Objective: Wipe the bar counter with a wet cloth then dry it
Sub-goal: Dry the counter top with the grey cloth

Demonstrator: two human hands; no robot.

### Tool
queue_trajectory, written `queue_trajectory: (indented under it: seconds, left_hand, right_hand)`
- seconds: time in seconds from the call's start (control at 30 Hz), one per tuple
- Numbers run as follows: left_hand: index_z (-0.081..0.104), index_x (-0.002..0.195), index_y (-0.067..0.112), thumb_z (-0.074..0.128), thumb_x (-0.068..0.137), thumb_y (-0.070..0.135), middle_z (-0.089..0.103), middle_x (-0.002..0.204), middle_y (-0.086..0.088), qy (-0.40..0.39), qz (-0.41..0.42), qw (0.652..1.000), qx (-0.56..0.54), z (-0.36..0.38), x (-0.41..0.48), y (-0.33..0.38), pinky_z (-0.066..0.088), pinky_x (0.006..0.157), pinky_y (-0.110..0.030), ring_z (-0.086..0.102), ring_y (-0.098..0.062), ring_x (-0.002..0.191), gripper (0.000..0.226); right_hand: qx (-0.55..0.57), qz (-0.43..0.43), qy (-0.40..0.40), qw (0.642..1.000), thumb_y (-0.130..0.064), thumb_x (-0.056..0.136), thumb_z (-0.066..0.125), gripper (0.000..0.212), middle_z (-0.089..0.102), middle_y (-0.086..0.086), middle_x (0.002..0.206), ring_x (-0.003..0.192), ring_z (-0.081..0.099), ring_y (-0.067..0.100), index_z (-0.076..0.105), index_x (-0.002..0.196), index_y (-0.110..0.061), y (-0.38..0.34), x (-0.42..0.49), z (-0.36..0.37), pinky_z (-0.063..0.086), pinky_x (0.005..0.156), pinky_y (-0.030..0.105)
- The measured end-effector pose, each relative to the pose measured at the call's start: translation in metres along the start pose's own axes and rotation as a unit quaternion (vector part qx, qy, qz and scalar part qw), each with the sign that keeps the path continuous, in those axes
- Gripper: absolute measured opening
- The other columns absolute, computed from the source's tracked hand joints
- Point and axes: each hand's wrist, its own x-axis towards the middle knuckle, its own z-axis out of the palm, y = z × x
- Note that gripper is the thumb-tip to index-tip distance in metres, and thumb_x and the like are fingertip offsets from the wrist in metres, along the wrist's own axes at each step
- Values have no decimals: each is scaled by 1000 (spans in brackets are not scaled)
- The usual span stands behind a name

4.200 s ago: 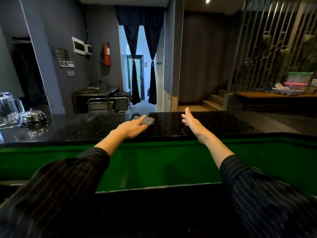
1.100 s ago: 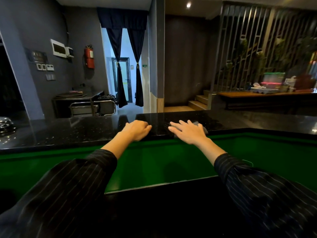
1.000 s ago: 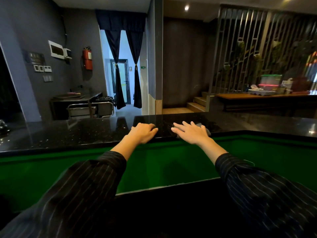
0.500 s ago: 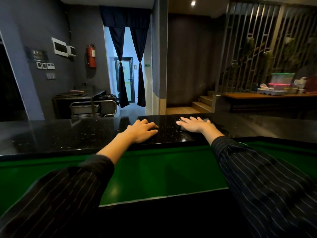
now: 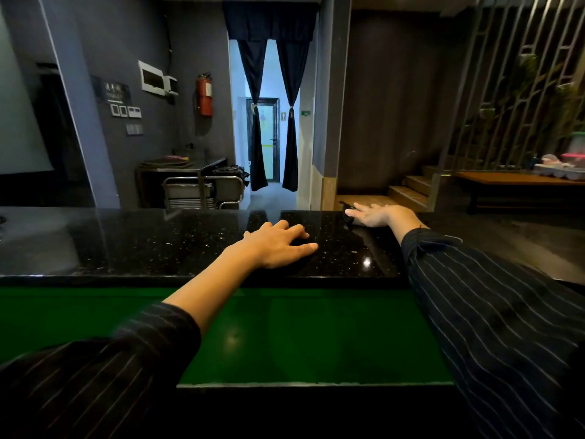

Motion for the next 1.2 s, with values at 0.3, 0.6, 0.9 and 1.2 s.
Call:
queue_trajectory:
  seconds: [0.3, 0.6, 0.9, 1.2]
  left_hand:
    - [44, 136, 18, 45, 86, 57, 41, 146, -13, -80, -82, 993, -2, -17, 13, 29, 29, 112, -48, 40, -34, 133, 64]
    - [32, 146, 20, 25, 97, 53, 31, 154, -10, 9, 15, 1000, -20, 24, 12, 116, 12, 113, -59, 25, -29, 143, 60]
    - [7, 151, 36, 16, 98, 51, 16, 157, -13, -21, 43, 998, 43, 29, 15, 112, 13, 115, -57, 15, -35, 144, 56]
    - [8, 150, 37, 16, 98, 48, 17, 155, -13, -12, 67, 994, 91, 37, 23, 106, 16, 114, -58, 15, -36, 142, 54]
  right_hand:
    - [20, -39, 65, 997, -76, 88, 15, 71, 0, -3, 163, 149, -4, 32, 11, 151, -43, -12, -138, 26, -5, 111, 65]
    - [47, -63, 131, 988, -68, 92, 26, 59, 25, -6, 157, 147, 18, 23, 35, 141, -35, 41, -198, 48, 14, 112, 60]
    - [39, -2, 50, 998, -66, 94, 24, 72, 22, 13, 158, 146, 18, 32, 22, 149, -21, 56, -107, 7, 15, 118, 49]
    - [34, 56, 34, 997, -70, 90, 19, 75, 21, 12, 158, 143, 26, 36, 16, 151, -27, 49, -41, -11, 23, 111, 60]
